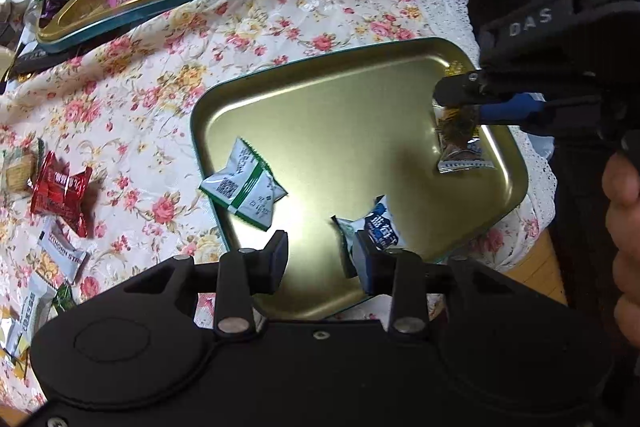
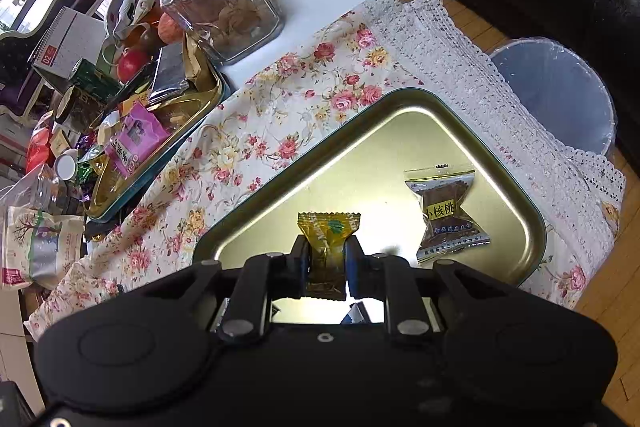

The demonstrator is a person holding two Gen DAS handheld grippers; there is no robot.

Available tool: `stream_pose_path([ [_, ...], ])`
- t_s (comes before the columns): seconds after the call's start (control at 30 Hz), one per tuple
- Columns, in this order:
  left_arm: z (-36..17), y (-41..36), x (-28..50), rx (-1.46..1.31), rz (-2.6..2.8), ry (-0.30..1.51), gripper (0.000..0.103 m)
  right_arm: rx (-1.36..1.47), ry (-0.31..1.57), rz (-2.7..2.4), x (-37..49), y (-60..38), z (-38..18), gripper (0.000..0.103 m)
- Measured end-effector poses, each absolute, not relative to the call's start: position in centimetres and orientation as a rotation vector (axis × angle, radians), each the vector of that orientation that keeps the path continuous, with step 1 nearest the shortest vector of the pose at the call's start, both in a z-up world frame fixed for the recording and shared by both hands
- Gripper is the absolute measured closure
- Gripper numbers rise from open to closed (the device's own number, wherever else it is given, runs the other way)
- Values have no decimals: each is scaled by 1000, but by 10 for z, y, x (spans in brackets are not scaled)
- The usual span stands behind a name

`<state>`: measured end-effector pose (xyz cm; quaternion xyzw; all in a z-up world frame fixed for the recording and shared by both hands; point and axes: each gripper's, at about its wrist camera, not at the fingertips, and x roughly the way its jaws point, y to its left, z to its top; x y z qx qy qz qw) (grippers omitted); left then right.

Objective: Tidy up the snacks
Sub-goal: 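Carry both snacks over the gold tray and open both tools to drop them, then withdraw both open tools from the tray back toward the tablecloth snacks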

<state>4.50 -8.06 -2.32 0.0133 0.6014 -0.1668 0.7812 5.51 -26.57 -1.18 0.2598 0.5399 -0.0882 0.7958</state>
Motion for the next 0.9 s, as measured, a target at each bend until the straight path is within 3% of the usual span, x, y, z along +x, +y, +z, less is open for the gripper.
stream_pose_path([
  [0.13,-24,-76,49,5,-341,1313,59,546,1157,-201,56,-264,-12,80],
  [0.3,-24,-76,49,6,-337,1313,59,544,1155,-214,56,-264,-12,70],
  [0.9,-30,-68,52,25,-279,1347,59,531,1190,-208,60,-255,-13,69],
])
